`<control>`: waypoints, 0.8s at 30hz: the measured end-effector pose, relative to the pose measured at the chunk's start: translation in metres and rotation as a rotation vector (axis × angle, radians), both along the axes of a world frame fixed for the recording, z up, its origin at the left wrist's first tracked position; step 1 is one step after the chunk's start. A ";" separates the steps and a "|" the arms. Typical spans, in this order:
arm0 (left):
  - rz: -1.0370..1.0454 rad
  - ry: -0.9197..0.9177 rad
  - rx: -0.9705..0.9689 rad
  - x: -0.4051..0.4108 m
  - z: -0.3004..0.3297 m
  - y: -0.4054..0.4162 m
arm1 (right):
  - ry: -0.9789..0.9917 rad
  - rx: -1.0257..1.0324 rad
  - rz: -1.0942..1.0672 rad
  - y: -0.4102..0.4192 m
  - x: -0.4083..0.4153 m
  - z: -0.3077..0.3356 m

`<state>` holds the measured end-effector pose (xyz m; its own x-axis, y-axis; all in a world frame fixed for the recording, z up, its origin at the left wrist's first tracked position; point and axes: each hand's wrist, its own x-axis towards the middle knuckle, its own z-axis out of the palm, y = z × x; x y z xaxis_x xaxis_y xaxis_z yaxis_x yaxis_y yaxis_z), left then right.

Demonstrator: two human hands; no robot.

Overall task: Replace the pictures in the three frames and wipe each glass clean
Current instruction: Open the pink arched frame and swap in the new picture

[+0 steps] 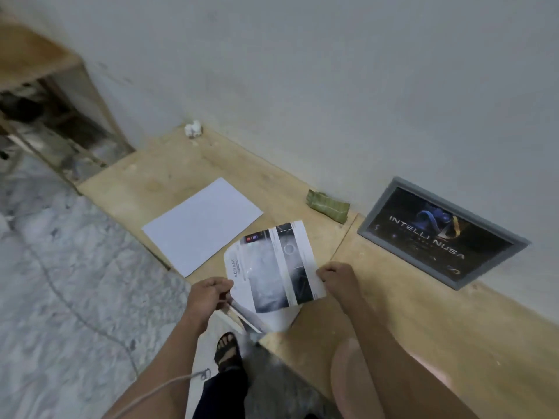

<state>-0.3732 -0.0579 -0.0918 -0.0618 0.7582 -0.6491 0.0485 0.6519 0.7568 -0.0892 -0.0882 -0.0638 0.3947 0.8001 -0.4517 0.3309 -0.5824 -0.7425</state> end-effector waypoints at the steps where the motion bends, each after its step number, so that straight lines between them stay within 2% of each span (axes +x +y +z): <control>1: 0.023 0.007 -0.004 -0.013 0.000 0.014 | -0.027 -0.011 0.036 0.026 -0.013 -0.002; 5: 0.094 0.045 -0.022 -0.063 -0.005 0.075 | -0.180 -0.058 0.174 0.129 -0.075 -0.014; 12: 0.172 0.085 -0.093 -0.115 -0.029 0.137 | -0.299 -0.119 0.295 0.228 -0.146 -0.048; 18: 0.179 0.170 -0.123 -0.127 -0.036 0.154 | -0.370 -0.111 0.309 0.266 -0.171 -0.054; 21: 0.155 0.317 -0.131 -0.124 -0.026 0.145 | -0.313 -0.126 0.267 0.264 -0.165 -0.051; 24: 0.218 0.364 -0.117 -0.113 -0.013 0.129 | -0.347 -0.160 0.297 0.245 -0.149 -0.048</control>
